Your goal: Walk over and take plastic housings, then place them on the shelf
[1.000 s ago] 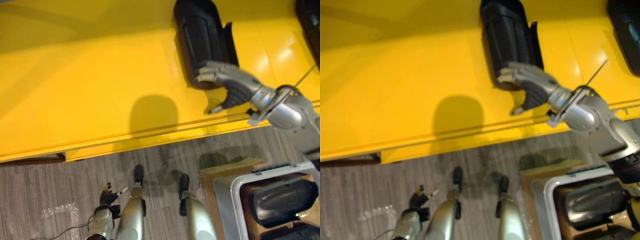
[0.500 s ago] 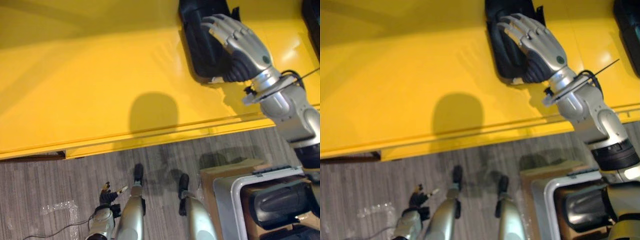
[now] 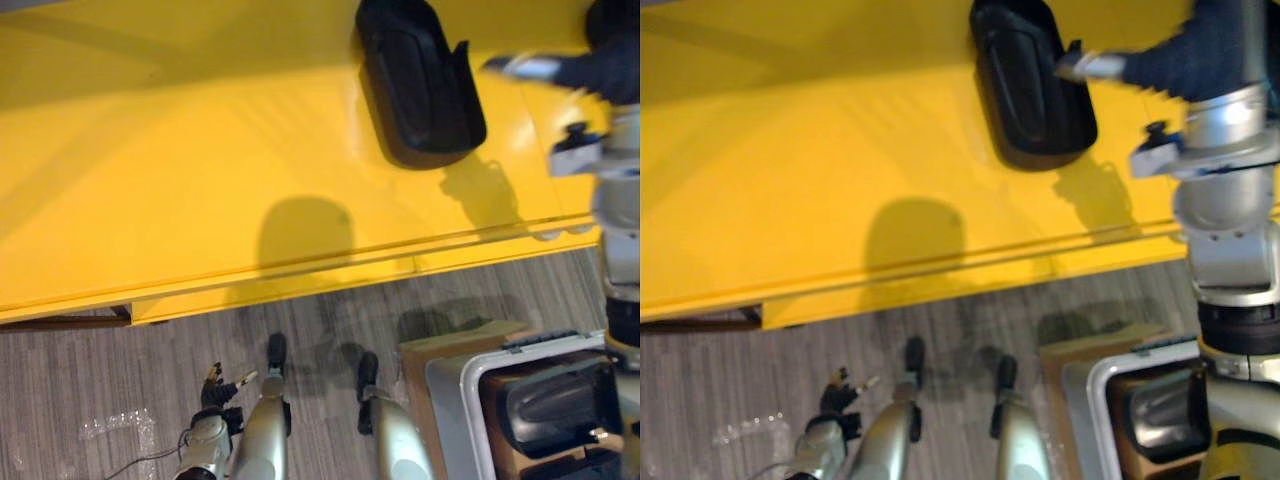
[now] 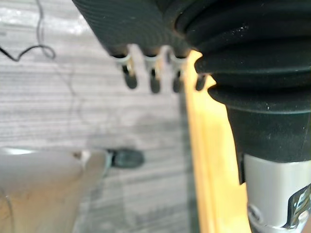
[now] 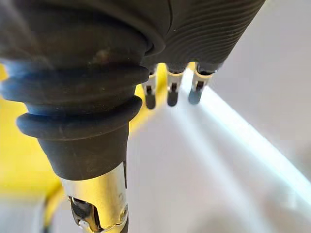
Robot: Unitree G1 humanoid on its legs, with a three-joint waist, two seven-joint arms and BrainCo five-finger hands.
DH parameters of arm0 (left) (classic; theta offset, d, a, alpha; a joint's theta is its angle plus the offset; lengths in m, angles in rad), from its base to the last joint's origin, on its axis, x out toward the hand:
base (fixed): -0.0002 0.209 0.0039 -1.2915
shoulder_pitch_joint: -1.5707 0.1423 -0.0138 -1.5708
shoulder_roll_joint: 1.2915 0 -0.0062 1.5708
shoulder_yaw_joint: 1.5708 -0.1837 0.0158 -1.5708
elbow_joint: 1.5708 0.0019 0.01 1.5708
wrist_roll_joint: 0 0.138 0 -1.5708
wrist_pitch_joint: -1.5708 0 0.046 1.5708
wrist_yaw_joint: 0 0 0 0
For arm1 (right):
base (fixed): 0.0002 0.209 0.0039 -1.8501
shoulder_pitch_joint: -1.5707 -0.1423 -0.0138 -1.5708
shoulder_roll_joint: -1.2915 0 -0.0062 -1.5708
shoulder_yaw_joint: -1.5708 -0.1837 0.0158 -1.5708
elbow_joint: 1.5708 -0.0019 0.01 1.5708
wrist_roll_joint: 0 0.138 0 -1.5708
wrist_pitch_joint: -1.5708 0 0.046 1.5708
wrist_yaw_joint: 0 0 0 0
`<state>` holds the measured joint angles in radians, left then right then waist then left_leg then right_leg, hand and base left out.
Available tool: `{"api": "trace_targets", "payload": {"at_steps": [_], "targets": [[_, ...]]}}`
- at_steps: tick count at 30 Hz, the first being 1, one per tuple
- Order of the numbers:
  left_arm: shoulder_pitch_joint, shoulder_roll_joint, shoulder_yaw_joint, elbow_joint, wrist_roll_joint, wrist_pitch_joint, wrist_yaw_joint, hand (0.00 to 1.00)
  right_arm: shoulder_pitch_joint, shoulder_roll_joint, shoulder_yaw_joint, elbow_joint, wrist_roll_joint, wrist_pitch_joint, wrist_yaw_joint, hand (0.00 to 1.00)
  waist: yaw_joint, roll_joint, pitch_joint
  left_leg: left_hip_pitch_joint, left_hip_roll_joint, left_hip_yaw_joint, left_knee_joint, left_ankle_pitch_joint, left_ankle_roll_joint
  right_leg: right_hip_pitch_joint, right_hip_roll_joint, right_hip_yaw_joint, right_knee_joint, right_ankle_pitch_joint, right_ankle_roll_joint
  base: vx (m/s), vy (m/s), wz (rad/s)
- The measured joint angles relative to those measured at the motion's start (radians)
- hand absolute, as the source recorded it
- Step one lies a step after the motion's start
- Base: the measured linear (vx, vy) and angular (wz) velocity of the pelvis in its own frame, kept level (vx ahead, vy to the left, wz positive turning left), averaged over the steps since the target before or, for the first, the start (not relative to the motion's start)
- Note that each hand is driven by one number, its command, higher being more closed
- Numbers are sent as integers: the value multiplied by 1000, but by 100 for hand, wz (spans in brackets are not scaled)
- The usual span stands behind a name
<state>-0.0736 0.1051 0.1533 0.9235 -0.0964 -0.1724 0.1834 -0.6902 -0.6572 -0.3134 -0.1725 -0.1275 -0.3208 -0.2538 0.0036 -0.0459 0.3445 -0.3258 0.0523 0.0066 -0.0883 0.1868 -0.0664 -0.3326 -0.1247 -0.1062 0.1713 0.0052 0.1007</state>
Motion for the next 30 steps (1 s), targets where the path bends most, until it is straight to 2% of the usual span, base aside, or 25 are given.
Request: {"api": "trace_targets", "payload": {"at_steps": [2, 4, 6, 9, 10, 13, 16, 19, 20, 22, 25, 29, 30], "targets": [[21, -4, 15, 0, 23, 1, 5, 0, 84, 64, -86, -19, 14, 1, -36, 0, -9, -1, -12, 28, 0, 1, 0, -6, 3, 34, 0, -1, -12, -1, 2, 74, -21, 0], [57, -13, 33, 0, 36, 2, 9, 0, 232, 133, -186, -39, 17, 2, -60, 0, -21, 0, -66, 53, -1, 3, 0, -21, 2, 68, 2, -3, -34, -3, 2, 102, -21, -1], [74, -18, 42, 0, 38, 2, 10, 0, 342, 196, -275, -61, 17, 2, -82, 0, -26, -1, -98, 77, 1, 5, -1, -32, -1, 98, 3, -3, -49, -5, 2, 102, -14, -5], [99, -27, 77, 2, 62, 10, 10, 0, 485, 306, -381, -62, 17, 3, -122, 0, -51, -6, -148, 108, 8, 19, -1, -49, -7, 129, 5, 3, -66, -7, 0, 83, -6, -11], [102, -28, 82, 2, 68, 11, 10, 0, 504, 322, -391, -62, 17, 3, -124, 0, -52, -8, -155, 112, 9, 25, -1, -50, -7, 129, 6, 8, -66, -7, 0, 87, -17, -36], [145, -42, 112, 14, 77, 31, 10, 0, 695, 509, -422, -62, 38, 14, -138, 0, -83, -13, -203, 171, 24, 84, -1, -78, -17, 161, 20, 59, -79, -9, 0, 58, -19, -46], [168, -46, 121, 37, 101, 43, 10, 0, 812, 624, -419, -51, 69, 22, -124, 0, -103, -15, -235, 197, 36, 127, -1, -93, -25, 161, 32, 103, -81, -10, -2, 39, -27, -59], [213, -61, 118, 46, 116, 46, 7, 0, 930, 746, -375, -17, 151, 24, -83, 0, -129, -21, -255, 264, 55, 247, -1, -119, -37, 160, 60, 210, -80, -6, 3, 32, -19, -94], [217, -63, 118, 47, 116, 47, 7, 0, 935, 752, -366, -10, 155, 24, -81, 0, -129, -22, -256, 273, 56, 261, -1, -122, -38, 159, 63, 225, -80, -4, 3, 17, -2, -117], [225, -69, 109, 59, 117, 50, 3, 0, 969, 749, -302, 28, 175, 30, -64, 0, -140, -20, -260, 322, 66, 359, -1, -144, -49, 157, 81, 305, -86, 10, 10, 11, 5, -114], [217, -73, 99, 59, 124, 46, 2, 0, 1015, 743, -270, 28, 186, 40, -34, 0, -163, -8, -266, 341, 72, 398, 0, -152, -55, 156, 89, 324, -101, 19, 3, 9, -14, -53], [223, -75, 98, 65, 143, 46, 4, 0, 1029, 741, -241, 28, 194, 42, -9, 0, -162, 6, -274, 351, 83, 421, 6, -163, -64, 138, 106, 344, -103, 22, 1, 29, -28, -30], [226, -75, 99, 64, 142, 44, 7, 0, 1026, 738, -201, 29, 194, 42, -8, 0, -152, 5, -276, 337, 79, 412, 41, -186, -76, 122, 112, 366, -96, 24, -1, 47, -16, -51]]}}
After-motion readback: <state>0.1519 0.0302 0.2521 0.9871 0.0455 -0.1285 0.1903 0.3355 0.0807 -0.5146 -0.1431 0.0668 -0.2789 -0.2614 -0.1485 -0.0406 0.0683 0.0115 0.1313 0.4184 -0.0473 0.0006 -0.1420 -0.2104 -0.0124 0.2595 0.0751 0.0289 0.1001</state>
